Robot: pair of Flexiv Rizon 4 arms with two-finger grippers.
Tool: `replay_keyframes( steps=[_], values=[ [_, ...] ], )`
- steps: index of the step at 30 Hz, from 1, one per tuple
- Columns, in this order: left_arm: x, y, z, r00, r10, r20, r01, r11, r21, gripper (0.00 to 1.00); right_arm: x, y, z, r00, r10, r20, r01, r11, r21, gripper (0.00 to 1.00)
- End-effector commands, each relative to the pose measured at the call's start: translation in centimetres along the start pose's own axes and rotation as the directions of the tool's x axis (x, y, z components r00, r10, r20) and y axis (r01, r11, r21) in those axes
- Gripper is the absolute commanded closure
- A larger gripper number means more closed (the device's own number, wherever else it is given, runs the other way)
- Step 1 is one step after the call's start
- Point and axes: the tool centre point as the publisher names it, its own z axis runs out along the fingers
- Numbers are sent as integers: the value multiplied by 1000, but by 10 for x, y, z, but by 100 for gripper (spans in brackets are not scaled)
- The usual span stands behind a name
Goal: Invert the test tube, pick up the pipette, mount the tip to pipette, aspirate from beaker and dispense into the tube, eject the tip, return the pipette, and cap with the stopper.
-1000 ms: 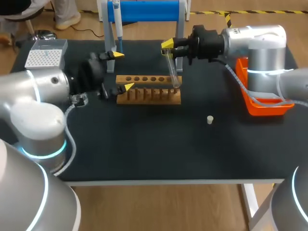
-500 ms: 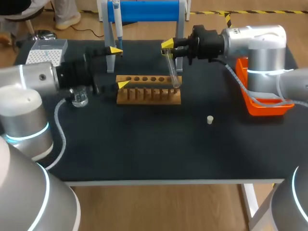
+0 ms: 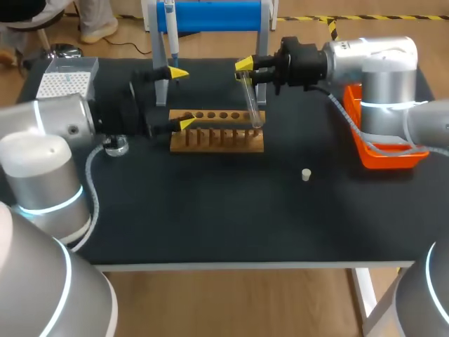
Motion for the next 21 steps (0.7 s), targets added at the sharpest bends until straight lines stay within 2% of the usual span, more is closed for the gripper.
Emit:
replay_keyframes(
  steps=[1,11,13,15,21],
  values=[
    [3,-7,-2,985,170,43,-165,982,-91,0,1,0,0,1000,0,4,0,1000,0,100],
    [3,-7,-2,985,170,43,-165,982,-91,0,1,0,0,1000,0,4,0,1000,0,100],
    [0,-10,3,970,239,35,-236,969,-73,0,1,0,0,1000,0,4,0,1000,0,100],
    [-4,-14,9,948,316,26,-316,949,-18,0,1,0,0,1000,0,4,0,1000,0,100],
    [-5,-25,25,897,441,-22,-438,894,92,0,1,0,0,1000,0,4,0,1000,0,100]
  ],
)
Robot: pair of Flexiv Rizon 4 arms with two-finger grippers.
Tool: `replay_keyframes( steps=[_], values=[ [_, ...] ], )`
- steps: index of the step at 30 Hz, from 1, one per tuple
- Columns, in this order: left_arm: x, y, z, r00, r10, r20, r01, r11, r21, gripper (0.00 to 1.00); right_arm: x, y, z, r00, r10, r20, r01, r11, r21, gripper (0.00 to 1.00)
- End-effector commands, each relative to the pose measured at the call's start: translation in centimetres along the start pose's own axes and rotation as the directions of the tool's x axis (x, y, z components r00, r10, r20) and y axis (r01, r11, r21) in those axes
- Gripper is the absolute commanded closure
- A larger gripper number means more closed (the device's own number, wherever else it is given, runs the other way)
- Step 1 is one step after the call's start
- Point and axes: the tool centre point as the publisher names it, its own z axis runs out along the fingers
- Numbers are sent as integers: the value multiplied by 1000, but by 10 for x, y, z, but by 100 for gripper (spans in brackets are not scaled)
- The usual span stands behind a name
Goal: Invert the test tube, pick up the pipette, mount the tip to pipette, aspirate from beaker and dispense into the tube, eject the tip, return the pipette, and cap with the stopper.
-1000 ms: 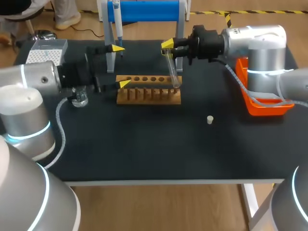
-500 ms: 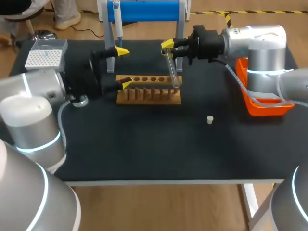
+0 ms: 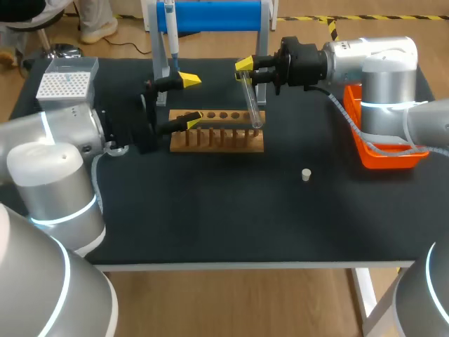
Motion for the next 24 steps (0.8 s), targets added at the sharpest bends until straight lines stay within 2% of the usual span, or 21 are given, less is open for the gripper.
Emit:
replay_keyframes(
  steps=[1,4,6,16,24],
  values=[
    [-1,5,11,996,77,-41,-72,992,102,0,1,0,0,1000,0,4,0,1000,0,100],
    [0,-2,16,993,114,-40,-108,986,130,0,1,0,0,1000,0,4,0,1000,0,100],
    [2,-5,19,993,104,-53,-95,985,142,0,1,0,0,1000,0,4,0,1000,0,100],
    [17,-21,43,999,35,14,-36,987,154,0,1,0,0,1000,0,4,0,1000,0,100],
    [9,-35,71,998,48,31,-53,977,207,0,1,0,0,1000,0,4,0,1000,0,100]
  ],
)
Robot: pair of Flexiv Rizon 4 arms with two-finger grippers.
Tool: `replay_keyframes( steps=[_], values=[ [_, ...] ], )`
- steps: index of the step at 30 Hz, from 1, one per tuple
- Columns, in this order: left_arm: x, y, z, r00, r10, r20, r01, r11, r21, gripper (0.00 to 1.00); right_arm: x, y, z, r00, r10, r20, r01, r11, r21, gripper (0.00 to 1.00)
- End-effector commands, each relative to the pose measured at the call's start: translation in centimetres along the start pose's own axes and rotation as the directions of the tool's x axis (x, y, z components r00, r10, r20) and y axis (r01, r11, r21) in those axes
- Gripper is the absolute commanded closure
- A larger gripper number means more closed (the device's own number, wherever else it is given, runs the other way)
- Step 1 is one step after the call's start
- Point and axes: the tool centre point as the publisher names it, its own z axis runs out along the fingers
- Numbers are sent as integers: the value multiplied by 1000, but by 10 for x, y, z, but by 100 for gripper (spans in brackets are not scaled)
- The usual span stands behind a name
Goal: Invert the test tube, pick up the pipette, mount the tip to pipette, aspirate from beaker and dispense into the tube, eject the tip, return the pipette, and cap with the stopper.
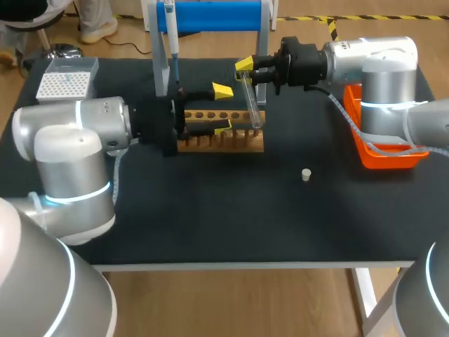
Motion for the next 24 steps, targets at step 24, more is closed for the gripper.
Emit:
replay_keyframes(
  steps=[24],
  values=[
    [5,-11,57,999,-33,-25,34,996,77,0,1,0,0,1000,0,4,0,1000,0,100]
  ],
)
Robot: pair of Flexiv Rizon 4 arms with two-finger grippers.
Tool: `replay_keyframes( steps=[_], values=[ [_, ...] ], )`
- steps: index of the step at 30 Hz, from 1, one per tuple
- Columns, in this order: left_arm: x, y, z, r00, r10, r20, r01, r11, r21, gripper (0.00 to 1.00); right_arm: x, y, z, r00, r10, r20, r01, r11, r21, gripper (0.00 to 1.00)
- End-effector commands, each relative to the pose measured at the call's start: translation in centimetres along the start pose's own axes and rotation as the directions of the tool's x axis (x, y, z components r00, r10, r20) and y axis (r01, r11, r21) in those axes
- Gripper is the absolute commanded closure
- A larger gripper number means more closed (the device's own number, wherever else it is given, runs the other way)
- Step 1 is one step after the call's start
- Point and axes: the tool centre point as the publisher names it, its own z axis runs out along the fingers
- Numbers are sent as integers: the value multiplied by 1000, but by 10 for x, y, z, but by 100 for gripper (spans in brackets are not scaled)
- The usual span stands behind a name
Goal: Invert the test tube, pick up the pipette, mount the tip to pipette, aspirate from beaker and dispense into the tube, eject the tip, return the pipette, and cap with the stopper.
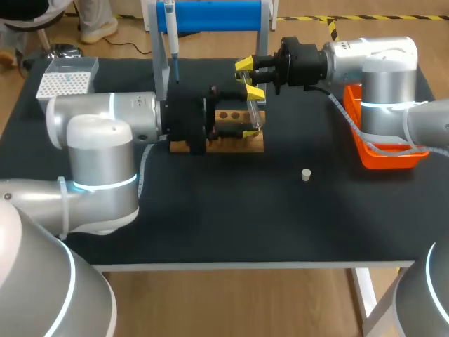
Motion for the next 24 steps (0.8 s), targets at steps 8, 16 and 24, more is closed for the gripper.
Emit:
replay_keyframes(
  steps=[8,16,24],
  values=[
    [5,25,-3,1000,-1,-15,2,1000,24,0,1,0,0,1000,0,4,0,1000,0,100],
    [4,32,-5,1000,7,-15,-6,999,49,0,1,0,0,1000,0,4,0,1000,0,100],
    [5,27,-2,1000,2,-15,-1,998,57,27,1,0,0,1000,0,4,0,1000,0,100]
  ],
)
